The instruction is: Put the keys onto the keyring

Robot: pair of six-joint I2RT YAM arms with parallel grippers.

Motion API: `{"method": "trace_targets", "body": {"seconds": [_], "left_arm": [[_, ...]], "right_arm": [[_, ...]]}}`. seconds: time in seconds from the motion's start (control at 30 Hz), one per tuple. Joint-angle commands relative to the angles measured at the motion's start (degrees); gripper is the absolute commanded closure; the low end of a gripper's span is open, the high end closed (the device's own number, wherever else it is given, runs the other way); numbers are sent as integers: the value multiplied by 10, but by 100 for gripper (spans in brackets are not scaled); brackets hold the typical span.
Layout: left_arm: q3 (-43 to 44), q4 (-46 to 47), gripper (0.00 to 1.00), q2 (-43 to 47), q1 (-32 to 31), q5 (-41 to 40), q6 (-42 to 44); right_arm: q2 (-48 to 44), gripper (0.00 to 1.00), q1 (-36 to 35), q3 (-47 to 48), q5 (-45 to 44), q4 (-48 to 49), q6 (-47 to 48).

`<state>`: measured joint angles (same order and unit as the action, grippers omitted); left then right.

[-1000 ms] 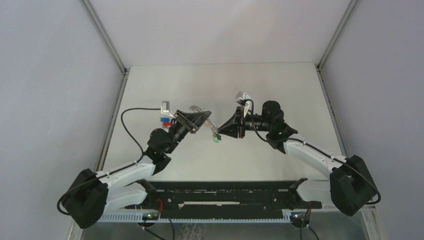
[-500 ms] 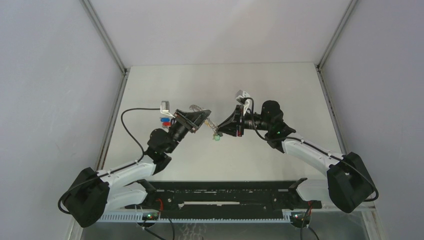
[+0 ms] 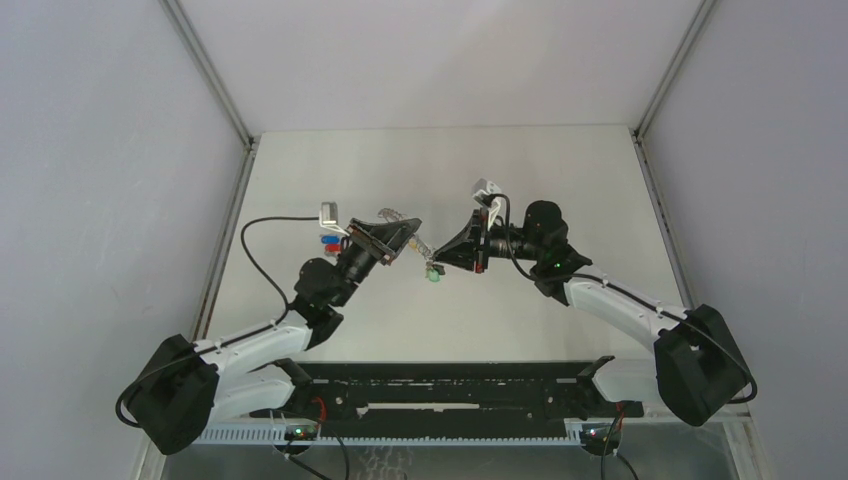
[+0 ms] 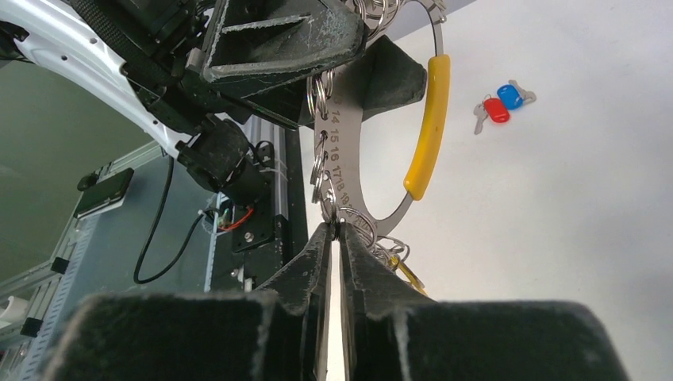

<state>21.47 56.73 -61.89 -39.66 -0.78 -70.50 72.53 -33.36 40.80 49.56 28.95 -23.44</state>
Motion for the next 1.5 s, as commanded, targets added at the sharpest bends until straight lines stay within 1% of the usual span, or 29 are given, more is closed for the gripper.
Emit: {"method": "trace_targets", "body": {"seconds": [0.0,0.03,0.27,0.47,0.77,1.13,1.47], "left_arm": [[4,34,100,-2,-7,-8,10],[2,35,100,-1,-7,-10,12],[-8,36,100,-7,-7,-29,33],[-7,56,100,-25,-9,-22,30],[-1,59,100,-32,-15,-20,41],[0,59,100,-26,-20,-19,55],[2,59,100,-25,-24,-16,62]], "right_arm": [[-24,98,0,23,-2,19,-3],[-28,100,1,23,-2,14,0],[-69,100,8,23,-24,-37,37],[-61,100,3,43,-40,-86,49],[-52,100,-4,47,-63,-79,38],[-45,96,-6,47,-60,-71,26],[-39,95,-5,51,-66,-83,24]]}}
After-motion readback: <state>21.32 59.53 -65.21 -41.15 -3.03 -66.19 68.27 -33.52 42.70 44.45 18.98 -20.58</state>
